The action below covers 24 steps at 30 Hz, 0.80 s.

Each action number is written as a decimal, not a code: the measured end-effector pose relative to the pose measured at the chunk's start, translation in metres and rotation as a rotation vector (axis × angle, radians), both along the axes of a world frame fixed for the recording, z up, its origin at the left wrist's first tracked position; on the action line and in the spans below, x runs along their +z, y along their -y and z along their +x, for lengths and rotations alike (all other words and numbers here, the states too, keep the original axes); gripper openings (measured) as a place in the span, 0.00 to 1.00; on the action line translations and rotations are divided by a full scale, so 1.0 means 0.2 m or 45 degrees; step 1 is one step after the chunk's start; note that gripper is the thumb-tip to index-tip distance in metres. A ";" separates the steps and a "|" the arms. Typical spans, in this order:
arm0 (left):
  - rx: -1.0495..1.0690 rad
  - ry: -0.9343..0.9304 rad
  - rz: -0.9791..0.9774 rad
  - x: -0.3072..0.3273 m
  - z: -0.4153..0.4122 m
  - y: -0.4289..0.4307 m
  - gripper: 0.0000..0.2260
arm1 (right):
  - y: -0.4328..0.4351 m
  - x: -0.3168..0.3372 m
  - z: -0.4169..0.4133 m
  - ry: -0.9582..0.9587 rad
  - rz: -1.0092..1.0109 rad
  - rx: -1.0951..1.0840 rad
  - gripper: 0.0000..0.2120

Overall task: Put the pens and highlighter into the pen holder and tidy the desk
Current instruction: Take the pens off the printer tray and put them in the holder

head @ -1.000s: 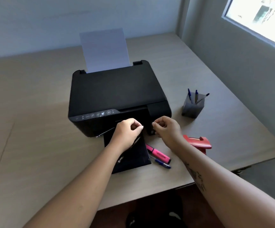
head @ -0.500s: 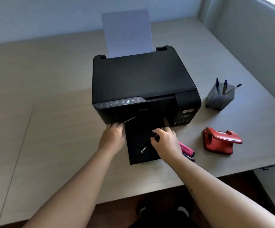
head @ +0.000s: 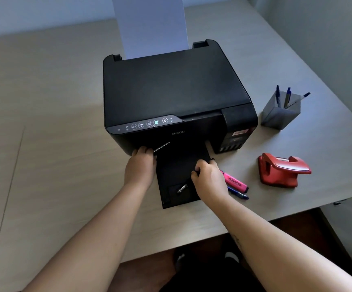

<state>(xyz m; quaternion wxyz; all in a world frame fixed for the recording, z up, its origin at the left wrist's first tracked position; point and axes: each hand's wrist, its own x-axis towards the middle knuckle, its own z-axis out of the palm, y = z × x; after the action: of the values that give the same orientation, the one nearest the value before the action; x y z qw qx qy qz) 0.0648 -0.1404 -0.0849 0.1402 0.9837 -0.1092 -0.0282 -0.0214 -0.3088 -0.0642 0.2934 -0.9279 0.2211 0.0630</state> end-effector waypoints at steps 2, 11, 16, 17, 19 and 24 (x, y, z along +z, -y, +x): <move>0.042 -0.031 -0.055 0.00 0.01 0.00 0.08 | 0.02 0.00 0.00 -0.025 0.008 -0.020 0.05; 0.108 -0.275 -0.359 0.04 0.01 -0.02 0.05 | 0.03 0.04 0.06 -0.155 0.278 -0.306 0.16; 0.149 -0.402 -0.574 0.08 -0.04 -0.05 0.01 | 0.04 0.04 0.08 -0.260 0.291 -0.375 0.15; 0.160 -0.420 -0.611 0.09 -0.06 -0.05 0.01 | 0.04 0.04 0.08 -0.277 0.309 -0.366 0.13; 0.184 -0.484 -0.671 0.10 -0.09 -0.05 0.02 | 0.06 0.04 0.07 -0.278 0.397 -0.348 0.09; 0.183 -0.756 -0.903 0.16 -0.14 0.00 0.02 | 0.16 0.13 0.00 -0.148 0.738 -0.467 0.06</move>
<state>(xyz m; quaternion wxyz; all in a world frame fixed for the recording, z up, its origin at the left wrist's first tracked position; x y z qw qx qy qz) 0.0370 -0.1400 -0.0536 0.4944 0.8295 0.0013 -0.2597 -0.0212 -0.3414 -0.0381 0.5381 -0.7457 0.3735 0.1223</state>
